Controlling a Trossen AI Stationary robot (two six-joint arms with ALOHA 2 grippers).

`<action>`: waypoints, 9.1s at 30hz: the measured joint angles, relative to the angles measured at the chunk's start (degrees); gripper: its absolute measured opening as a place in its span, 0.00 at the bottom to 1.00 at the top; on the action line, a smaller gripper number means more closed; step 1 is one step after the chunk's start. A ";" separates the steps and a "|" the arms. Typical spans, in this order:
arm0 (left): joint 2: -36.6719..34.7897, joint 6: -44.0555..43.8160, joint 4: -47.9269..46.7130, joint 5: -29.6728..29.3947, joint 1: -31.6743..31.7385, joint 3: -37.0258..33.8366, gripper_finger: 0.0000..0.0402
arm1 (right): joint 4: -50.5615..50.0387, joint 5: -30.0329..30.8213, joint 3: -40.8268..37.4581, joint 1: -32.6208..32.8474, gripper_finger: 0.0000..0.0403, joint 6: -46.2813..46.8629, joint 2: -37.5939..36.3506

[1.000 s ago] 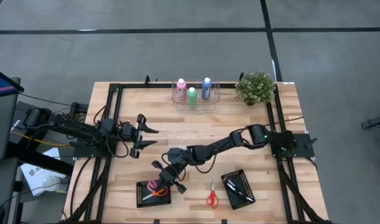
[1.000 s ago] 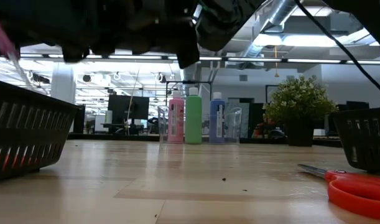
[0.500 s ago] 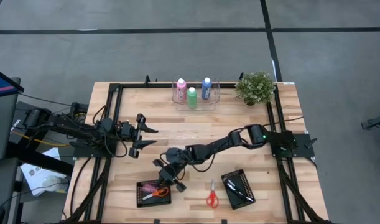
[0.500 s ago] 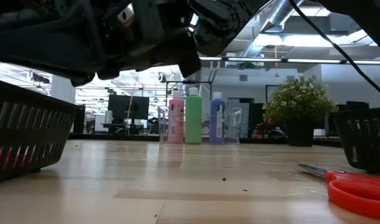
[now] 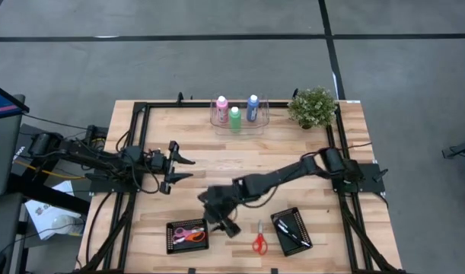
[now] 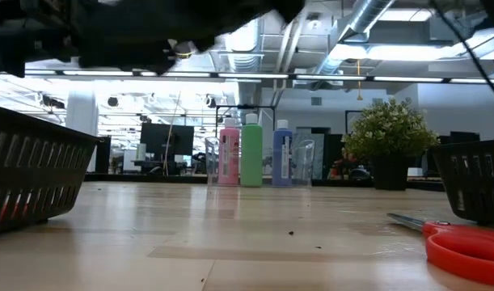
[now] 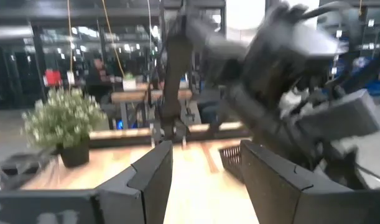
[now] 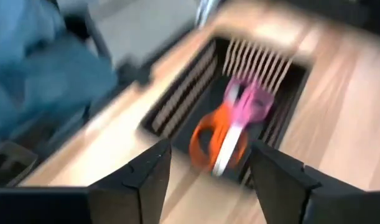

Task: Pick & Place Paint Supplies
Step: Put the red scissors into the left black bin

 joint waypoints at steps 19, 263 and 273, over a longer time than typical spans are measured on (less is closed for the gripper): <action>21.94 -1.36 -3.16 0.00 -3.18 7.72 0.44 | 12.28 7.86 -10.30 7.20 0.34 6.43 -3.94; 70.28 15.13 -57.15 0.02 -4.51 60.63 0.30 | 42.43 40.86 -69.44 0.95 0.27 15.47 -40.25; 70.02 12.18 -61.73 0.64 -5.03 60.36 0.02 | 42.05 40.86 -69.44 0.95 0.27 15.47 -40.25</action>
